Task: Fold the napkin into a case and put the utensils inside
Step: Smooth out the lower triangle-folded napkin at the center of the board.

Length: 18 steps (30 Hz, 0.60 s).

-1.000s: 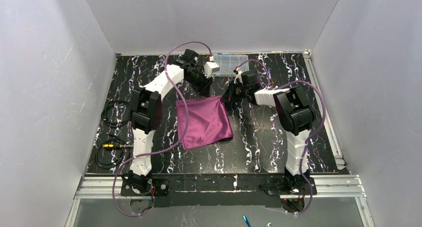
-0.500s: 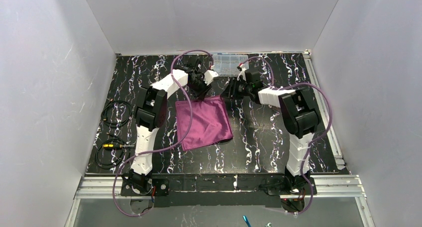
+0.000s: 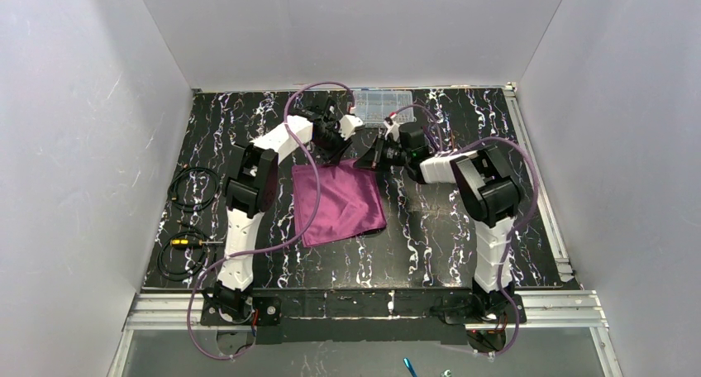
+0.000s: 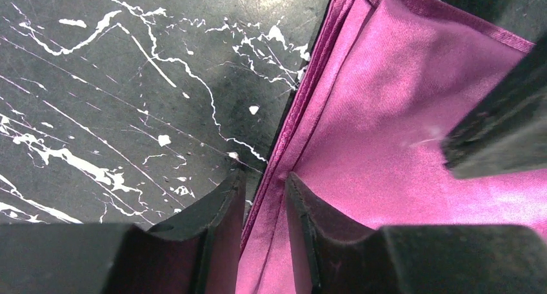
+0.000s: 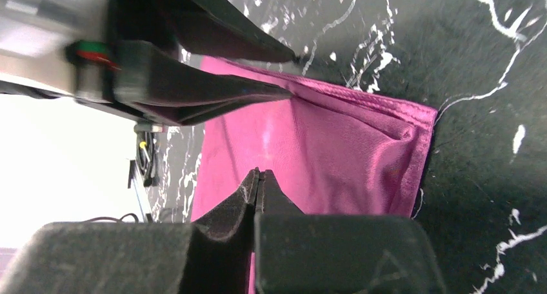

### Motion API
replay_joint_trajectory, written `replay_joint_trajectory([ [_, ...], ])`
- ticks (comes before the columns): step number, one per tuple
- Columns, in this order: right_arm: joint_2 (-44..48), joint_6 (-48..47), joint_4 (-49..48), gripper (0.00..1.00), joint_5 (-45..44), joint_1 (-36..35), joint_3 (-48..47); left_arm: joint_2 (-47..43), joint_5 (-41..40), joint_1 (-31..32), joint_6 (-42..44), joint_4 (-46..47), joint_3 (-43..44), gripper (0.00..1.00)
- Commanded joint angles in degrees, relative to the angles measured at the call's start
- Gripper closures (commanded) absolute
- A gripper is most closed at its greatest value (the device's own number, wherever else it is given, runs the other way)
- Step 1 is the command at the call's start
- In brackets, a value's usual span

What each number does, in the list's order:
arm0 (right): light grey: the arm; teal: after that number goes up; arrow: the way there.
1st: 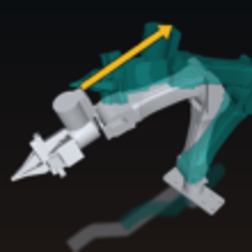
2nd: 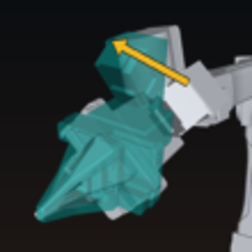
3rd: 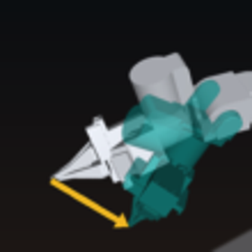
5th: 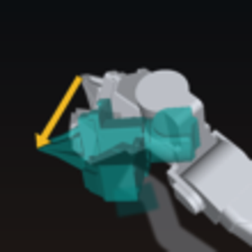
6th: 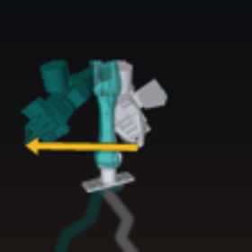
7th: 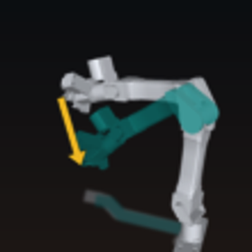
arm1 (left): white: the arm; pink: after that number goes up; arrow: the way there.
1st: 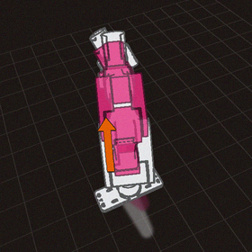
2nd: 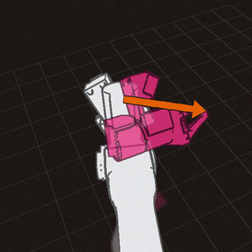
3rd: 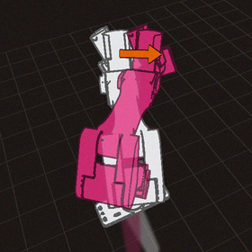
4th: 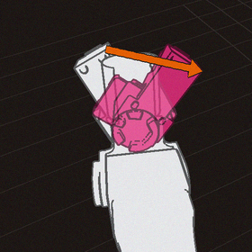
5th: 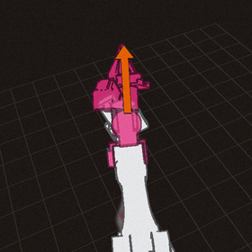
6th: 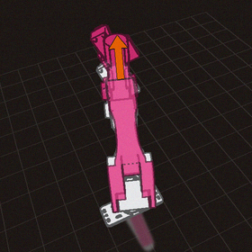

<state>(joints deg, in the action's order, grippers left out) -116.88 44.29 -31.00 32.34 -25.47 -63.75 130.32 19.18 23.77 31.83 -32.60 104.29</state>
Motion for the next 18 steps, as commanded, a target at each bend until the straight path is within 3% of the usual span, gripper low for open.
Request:
replay_joint_trajectory([
  [1, -3.92, 0.83, -2.73, 0.96, 0.69, 0.41, -2.6, -2.38, 1.83, -0.46, -1.69, -1.24, -0.09, 0.69],
  [9, -7.9, -0.97, -0.21, 0.84, -1.3, 0.62, -3.57, -5.95, 3.9, -2.5, -2.22, -11.16, 7.45, 0.64],
  [15, 0.25, -3.51, 3.36, 0.74, -1.22, 0.75, -2.66, -9.32, 10.79, -2.54, -2.68, -18.42, 5.77, 0.64],
  [18, 5.18, -4.19, 5.43, 0.7, 0.33, 0.74, -1.05, -9.38, 10.53, -2.88, -1.08, -19.99, 1.78, 0.67],
])
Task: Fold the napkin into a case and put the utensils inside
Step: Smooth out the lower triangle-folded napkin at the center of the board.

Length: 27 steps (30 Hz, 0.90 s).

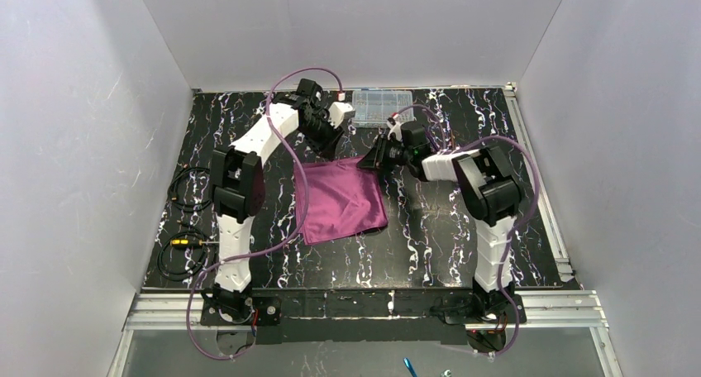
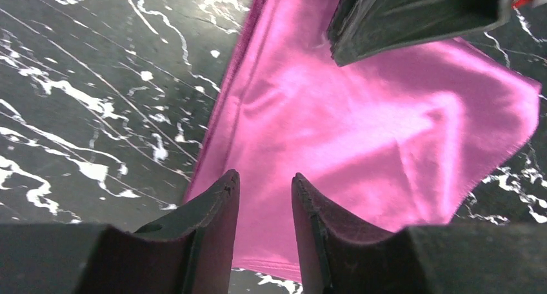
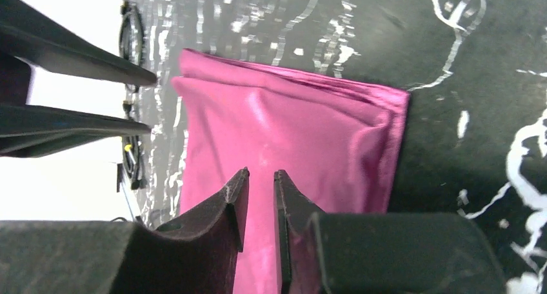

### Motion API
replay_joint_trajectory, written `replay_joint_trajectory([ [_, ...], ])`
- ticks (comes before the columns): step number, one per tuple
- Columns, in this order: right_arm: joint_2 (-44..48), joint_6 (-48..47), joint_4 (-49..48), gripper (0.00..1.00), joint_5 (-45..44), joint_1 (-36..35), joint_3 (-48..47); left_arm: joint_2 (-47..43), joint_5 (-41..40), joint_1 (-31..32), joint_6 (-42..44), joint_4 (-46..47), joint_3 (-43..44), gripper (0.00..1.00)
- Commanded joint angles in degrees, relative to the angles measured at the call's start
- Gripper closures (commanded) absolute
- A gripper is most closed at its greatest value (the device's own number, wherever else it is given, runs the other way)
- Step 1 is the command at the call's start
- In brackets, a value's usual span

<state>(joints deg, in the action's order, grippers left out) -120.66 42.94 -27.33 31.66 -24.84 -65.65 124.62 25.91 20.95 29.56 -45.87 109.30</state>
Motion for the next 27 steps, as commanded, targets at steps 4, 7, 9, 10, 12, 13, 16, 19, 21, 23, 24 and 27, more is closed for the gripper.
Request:
replay_joint_trajectory([
  [4, 14.17, -2.73, 3.91, 0.81, 9.55, -0.01, 5.92, -0.29, 2.14, -2.61, 1.84, -8.83, -4.11, 0.72],
  [7, 17.8, -5.67, 8.7, 0.91, 14.29, -0.82, 11.14, 2.62, 0.52, -4.61, 1.74, -9.76, -2.35, 0.74],
  [9, 19.8, -9.69, 12.89, 0.93, 15.55, -1.73, 13.59, 3.6, -0.39, -5.46, 2.04, -9.77, -1.82, 0.75],
  [10, 20.37, -11.09, 14.77, 0.93, 15.89, -1.99, 14.52, 3.83, -0.63, -5.63, 2.09, -9.37, -1.73, 0.75],
  [12, 20.66, -13.13, 17.46, 0.94, 16.48, -2.27, 16.23, 4.17, -0.77, -5.66, 1.86, -8.57, -1.82, 0.75],
  [13, 20.45, -14.25, 18.69, 0.95, 16.18, -2.31, 16.85, 4.37, -0.59, -5.68, 1.55, -8.22, -1.62, 0.75],
  [16, 18.01, -17.61, 24.25, 0.96, 14.55, -2.35, 17.76, 4.99, 0.0, -5.67, 0.76, -7.94, -0.76, 0.75],
  [19, 15.64, -17.85, 23.27, 0.97, 13.01, -2.32, 19.67, 5.03, -1.14, -5.68, 1.2, -6.65, -1.28, 0.75],
  [21, 14.56, -16.2, 20.1, 0.97, 13.48, -2.24, 20.72, 5.09, -2.71, -5.69, 1.7, -5.42, -2.09, 0.76],
  [23, 14.11, -15.27, 18.41, 0.95, 14.52, -2.23, 20.63, 5.51, -3.97, -5.72, 2.31, -4.71, -2.41, 0.76],
  [24, 14.18, -15.36, 18.58, 0.93, 14.43, -2.23, 20.26, 5.8, -4.61, -5.67, 2.61, -4.27, -2.55, 0.76],
  [27, 16.12, -17.1, 21.79, 0.87, 13.35, -2.23, 18.5, 6.23, -6.62, -5.7, 3.24, -2.42, -3.28, 0.76],
])
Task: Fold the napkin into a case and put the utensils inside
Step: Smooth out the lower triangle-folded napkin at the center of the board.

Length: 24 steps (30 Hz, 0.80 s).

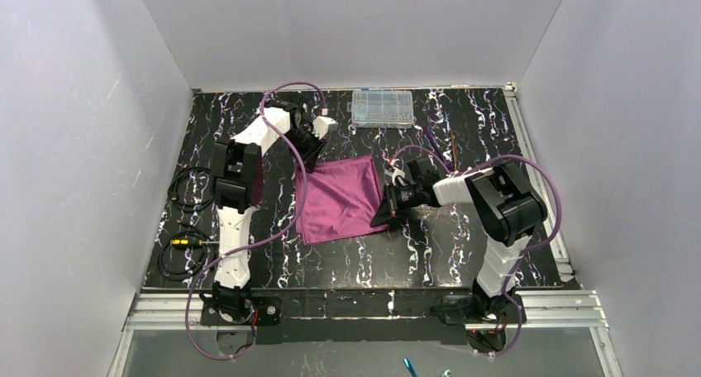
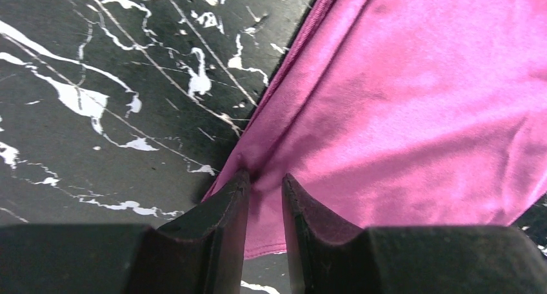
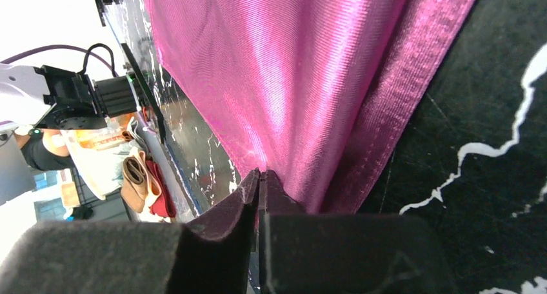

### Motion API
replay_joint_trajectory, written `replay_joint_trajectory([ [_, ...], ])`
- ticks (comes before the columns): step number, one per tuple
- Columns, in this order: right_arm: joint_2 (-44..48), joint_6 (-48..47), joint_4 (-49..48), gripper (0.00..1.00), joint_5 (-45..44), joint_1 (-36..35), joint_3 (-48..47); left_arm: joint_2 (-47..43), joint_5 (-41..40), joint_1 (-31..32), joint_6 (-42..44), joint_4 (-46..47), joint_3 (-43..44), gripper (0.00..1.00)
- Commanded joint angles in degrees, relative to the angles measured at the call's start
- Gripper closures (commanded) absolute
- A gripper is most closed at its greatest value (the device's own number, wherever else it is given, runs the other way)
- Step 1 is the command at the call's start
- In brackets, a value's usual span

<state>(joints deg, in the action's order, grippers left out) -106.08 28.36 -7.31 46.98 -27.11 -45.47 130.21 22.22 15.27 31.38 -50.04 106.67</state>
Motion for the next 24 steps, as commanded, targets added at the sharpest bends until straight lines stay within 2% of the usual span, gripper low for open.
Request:
replay_joint_trajectory([
  [1, 2.86, -2.55, 2.18, 0.85, -2.27, 0.04, -1.92, 0.65, -3.31, 0.01, 1.51, 2.18, -0.94, 0.76],
  [4, 6.03, -2.23, 3.79, 0.75, -1.3, 0.11, -3.67, -0.04, -3.38, 0.02, 1.33, 3.17, -1.44, 0.76],
  [8, 6.94, -0.53, 2.54, 0.72, -1.67, 0.15, -7.36, -1.34, -2.98, 0.0, 0.66, 3.48, -0.86, 0.75],
  [13, 0.65, -0.25, 1.51, 0.8, -1.95, 0.68, -12.48, -4.35, -1.87, -0.01, -0.6, 2.6, -0.4, 0.72],
  [19, -5.32, 0.09, -3.78, 0.9, -4.01, 2.15, -9.76, -9.19, 0.94, 0.02, -2.15, 1.17, -2.21, 0.66],
  [21, -6.74, 1.54, -7.1, 0.91, -4.49, 2.72, -8.14, -11.15, 1.66, -0.01, -1.93, 0.29, -3.03, 0.64],
  [24, -6.21, 4.67, -10.89, 0.85, -2.81, 2.81, -8.24, -12.96, 2.13, -0.08, -0.89, -2.78, -2.93, 0.62],
])
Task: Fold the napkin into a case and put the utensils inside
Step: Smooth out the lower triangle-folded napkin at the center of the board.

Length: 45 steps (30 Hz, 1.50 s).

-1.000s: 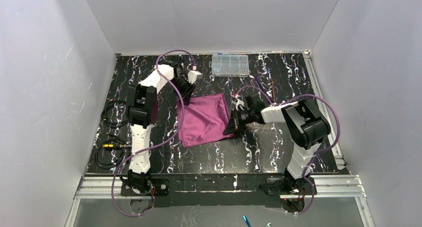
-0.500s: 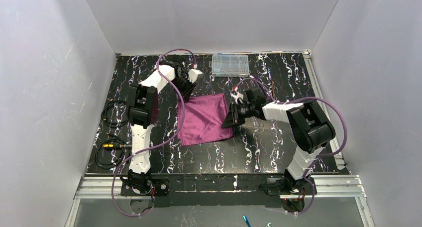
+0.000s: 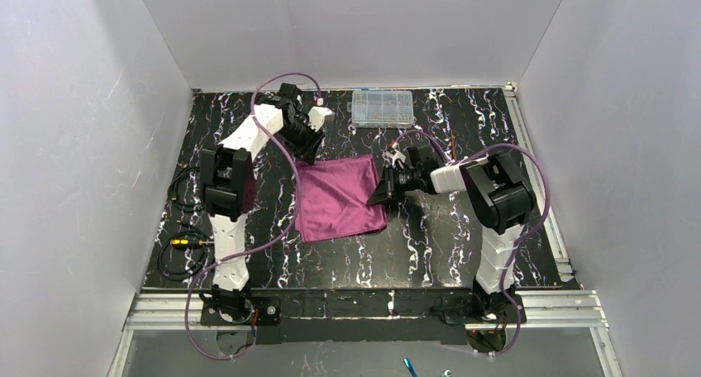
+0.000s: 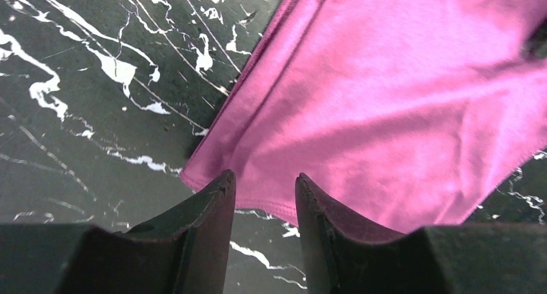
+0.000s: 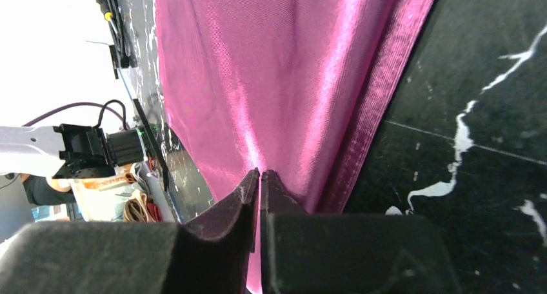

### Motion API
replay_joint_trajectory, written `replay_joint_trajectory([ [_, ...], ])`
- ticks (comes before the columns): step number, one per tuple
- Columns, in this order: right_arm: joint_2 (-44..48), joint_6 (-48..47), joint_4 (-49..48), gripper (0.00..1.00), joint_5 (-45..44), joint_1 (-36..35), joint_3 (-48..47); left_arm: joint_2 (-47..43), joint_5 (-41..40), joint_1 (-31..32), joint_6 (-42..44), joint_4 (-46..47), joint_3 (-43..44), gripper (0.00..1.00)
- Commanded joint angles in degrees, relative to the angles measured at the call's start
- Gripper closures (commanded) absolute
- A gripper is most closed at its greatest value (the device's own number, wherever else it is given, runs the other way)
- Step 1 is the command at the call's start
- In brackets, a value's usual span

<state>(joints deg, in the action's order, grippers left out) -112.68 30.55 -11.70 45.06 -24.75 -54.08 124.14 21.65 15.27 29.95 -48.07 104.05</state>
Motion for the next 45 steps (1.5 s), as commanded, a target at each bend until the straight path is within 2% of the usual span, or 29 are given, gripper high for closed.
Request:
replay_joint_trajectory([
  [1, 1.56, 3.67, -7.42, 0.81, 0.09, 0.41, -0.29, -7.6, 2.63, -0.11, 0.98, -5.54, -0.09, 0.61],
  [5, 3.63, 4.69, -6.5, 0.76, 0.67, 1.02, -6.98, -9.78, 4.28, -1.09, 1.12, -8.0, 1.96, 0.55],
  [7, 0.23, 5.39, -5.32, 0.77, 1.38, 1.59, -11.52, -9.86, 4.85, -1.48, 0.89, -9.29, 3.62, 0.55],
  [9, -3.35, 8.0, -8.05, 0.78, 1.94, 1.98, -14.29, -9.95, 5.68, -1.51, 0.98, -10.25, 3.57, 0.55],
  [14, -10.82, 9.09, -9.39, 0.8, -0.91, 2.62, -20.25, -10.15, 6.65, -1.54, 1.11, -10.67, -0.33, 0.56],
  [19, -15.24, 9.03, -9.57, 0.81, -4.08, 3.71, -21.28, -10.55, 6.59, -1.48, 1.51, -11.58, -2.94, 0.56],
  [24, -16.53, 9.8, -12.57, 0.78, -5.05, 4.63, -19.19, -11.75, 7.29, -1.52, 2.47, -13.21, -3.02, 0.55],
  [26, -14.98, 11.61, -15.6, 0.76, -4.68, 4.73, -18.05, -12.54, 7.83, -1.48, 2.39, -13.59, -2.54, 0.55],
  [32, -5.3, 10.16, -13.03, 0.73, -7.49, 4.67, -18.43, -13.9, 7.88, -1.5, 1.49, -15.31, 1.77, 0.53],
  [34, -0.92, 7.29, -9.19, 0.71, -10.35, 4.23, -18.76, -14.09, 7.96, -1.49, 0.8, -16.17, 3.84, 0.52],
  [37, 6.23, 1.01, 0.61, 0.61, -14.97, 3.15, -19.07, -15.07, 7.49, -1.48, -0.58, -16.91, 5.73, 0.5],
  [40, 13.98, -3.05, 7.94, 0.59, -19.66, 1.77, -16.27, -16.19, 6.73, -1.5, -1.71, -17.29, 6.28, 0.5],
  [41, 16.4, -4.18, 10.2, 0.56, -21.55, 1.34, -15.32, -16.75, 6.85, -1.54, -2.06, -16.88, 5.64, 0.5],
  [43, 21.12, -6.48, 14.94, 0.38, -25.73, -0.47, -12.94, -18.25, 7.96, -1.56, -2.07, -16.3, 4.0, 0.5],
  [45, 26.08, -8.33, 17.55, 0.28, -29.96, -2.9, -9.89, -20.18, 9.53, -1.65, -1.67, -15.26, 0.89, 0.5],
])
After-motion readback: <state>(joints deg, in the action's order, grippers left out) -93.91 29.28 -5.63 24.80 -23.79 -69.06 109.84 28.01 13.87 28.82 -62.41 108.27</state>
